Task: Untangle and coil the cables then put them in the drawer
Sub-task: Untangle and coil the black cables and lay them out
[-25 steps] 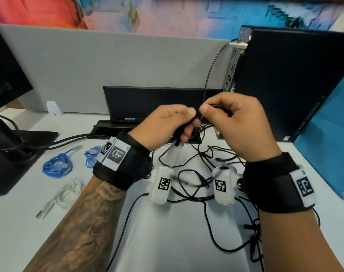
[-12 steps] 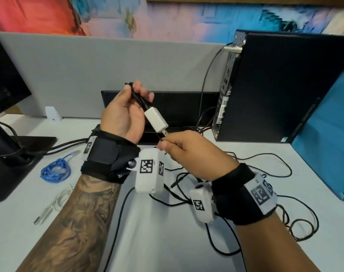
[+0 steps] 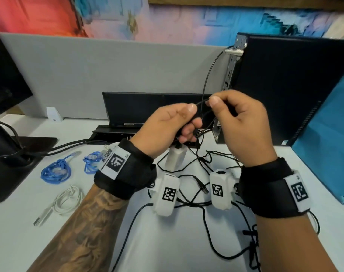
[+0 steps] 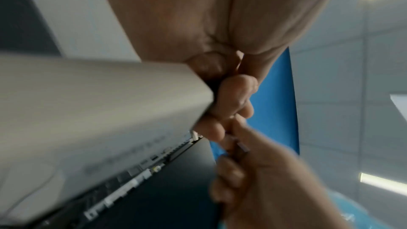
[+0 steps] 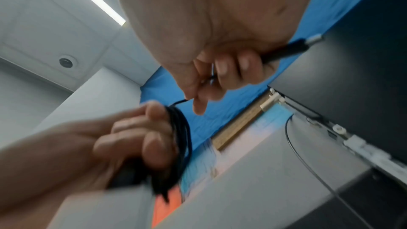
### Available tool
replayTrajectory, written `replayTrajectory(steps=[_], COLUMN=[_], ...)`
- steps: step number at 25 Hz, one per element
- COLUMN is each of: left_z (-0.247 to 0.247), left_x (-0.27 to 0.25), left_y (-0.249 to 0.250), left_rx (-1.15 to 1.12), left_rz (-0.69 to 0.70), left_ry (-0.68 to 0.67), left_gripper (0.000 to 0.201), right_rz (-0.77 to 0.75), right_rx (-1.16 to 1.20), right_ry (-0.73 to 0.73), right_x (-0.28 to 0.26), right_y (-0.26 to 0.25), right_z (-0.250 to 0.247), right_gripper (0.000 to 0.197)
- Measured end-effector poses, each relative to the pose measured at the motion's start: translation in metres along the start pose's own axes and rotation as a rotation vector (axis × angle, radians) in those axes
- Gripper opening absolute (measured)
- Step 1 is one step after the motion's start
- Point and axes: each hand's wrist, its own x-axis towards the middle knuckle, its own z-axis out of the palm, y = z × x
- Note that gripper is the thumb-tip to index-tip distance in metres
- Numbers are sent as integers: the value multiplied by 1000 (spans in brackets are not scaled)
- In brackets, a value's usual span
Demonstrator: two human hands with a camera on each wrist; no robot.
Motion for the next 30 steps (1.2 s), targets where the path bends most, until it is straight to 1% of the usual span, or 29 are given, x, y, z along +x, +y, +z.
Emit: replayTrajectory(steps=[2,4,6,8,10,12,15,17,19,21,22,25,26,27,30], left_z=[2,-2,-9,-11,-9,-9,-11,-7,-3,-3,-4,-6,-5,-4,-5], left_x=[1,1,0,-1,0,2,2,-3,-7,-13,-17,-29,-33,-37,-41], left_y=[8,12,14,14,9,4,-1,1,3,-2,-8,-35,-45,-56,-72], left_rx=[-193,-387,-531,-624,-696,-691,-456,-372,-366,-459,-523,-668,-701,-722,-720], left_rz=[14,0,-20,-48,-71,-78,-55,-40,-65,-140,-196,-397,-453,-495,-561], left_ry=[48,97,105,58,1,-5,77,113,175,235,258,264,254,240,205], left_gripper=[35,35,39,42,42,41,38,35,33,34,35,36,36,36,35], right_rz=[41,40,45,50,75,89,94,93,105,176,232,422,496,568,740], right_rx=[67,212,385,393,335,243,131,110,171,258,269,147,153,206,489], right_ry=[-66,-208,-347,-390,-370,-352,-339,-304,-335,-438,-483,-547,-528,-487,-337], right_x=[-1,-3,-6,-6,-6,-6,-6,-8,-13,-21,-27,-48,-54,-61,-73], right_y=[3,1,-4,-5,-3,-1,-1,-5,-9,-6,0,26,34,41,53], right_z=[10,17,18,16,13,10,9,9,7,6,6,10,14,18,34], right_gripper=[21,26,27,25,19,11,11,11,15,27,29,16,14,13,14])
